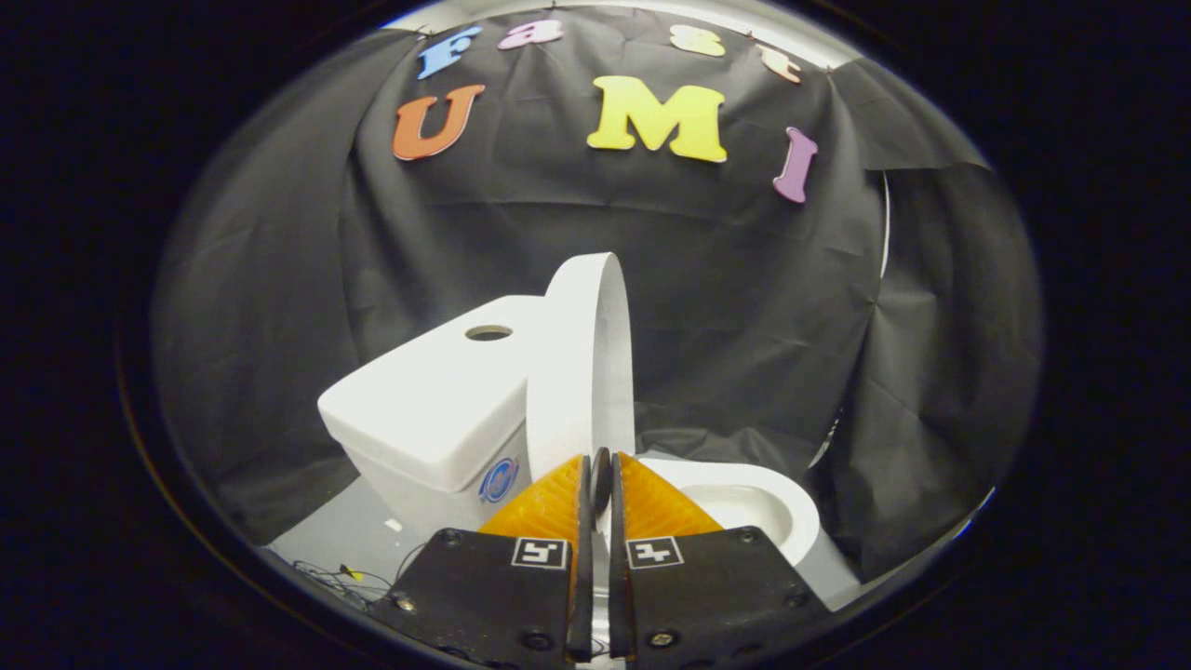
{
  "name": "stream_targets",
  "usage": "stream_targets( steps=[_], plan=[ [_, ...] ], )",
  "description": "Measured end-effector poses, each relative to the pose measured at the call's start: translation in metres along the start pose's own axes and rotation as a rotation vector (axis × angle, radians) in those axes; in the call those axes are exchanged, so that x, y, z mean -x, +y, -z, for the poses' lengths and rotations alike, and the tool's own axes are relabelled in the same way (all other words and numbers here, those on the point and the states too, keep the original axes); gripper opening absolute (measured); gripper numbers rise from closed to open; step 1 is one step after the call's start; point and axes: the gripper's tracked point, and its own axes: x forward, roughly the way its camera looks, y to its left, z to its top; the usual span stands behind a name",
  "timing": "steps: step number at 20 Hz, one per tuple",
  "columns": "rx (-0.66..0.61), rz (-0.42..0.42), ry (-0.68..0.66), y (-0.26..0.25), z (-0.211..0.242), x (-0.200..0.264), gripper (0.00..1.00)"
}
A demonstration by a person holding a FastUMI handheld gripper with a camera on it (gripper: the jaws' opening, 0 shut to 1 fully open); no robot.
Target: Open the toilet lid.
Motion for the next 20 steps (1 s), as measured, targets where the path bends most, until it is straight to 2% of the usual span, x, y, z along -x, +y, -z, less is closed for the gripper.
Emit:
stream_targets(
  steps=[2,4,6,7,10,12,15,18,20],
  plan=[
    [0.017,-0.019,-0.005,0.000,0.001,0.001,0.12],
    [-0.020,-0.119,-0.041,0.009,-0.003,0.008,0.20],
    [-0.065,-0.155,-0.082,0.000,-0.007,0.016,0.59],
    [-0.082,-0.139,-0.127,-0.014,-0.014,0.022,0.78],
    [-0.141,-0.162,-0.251,-0.036,-0.033,0.052,0.90],
    [-0.147,-0.163,-0.287,-0.056,-0.037,0.070,0.98],
    [-0.152,-0.146,-0.351,-0.095,-0.040,0.105,1.00],
    [-0.173,-0.136,-0.379,-0.132,-0.022,0.134,1.00],
    [-0.197,-0.096,-0.399,-0.170,-0.004,0.149,1.00]
  ],
)
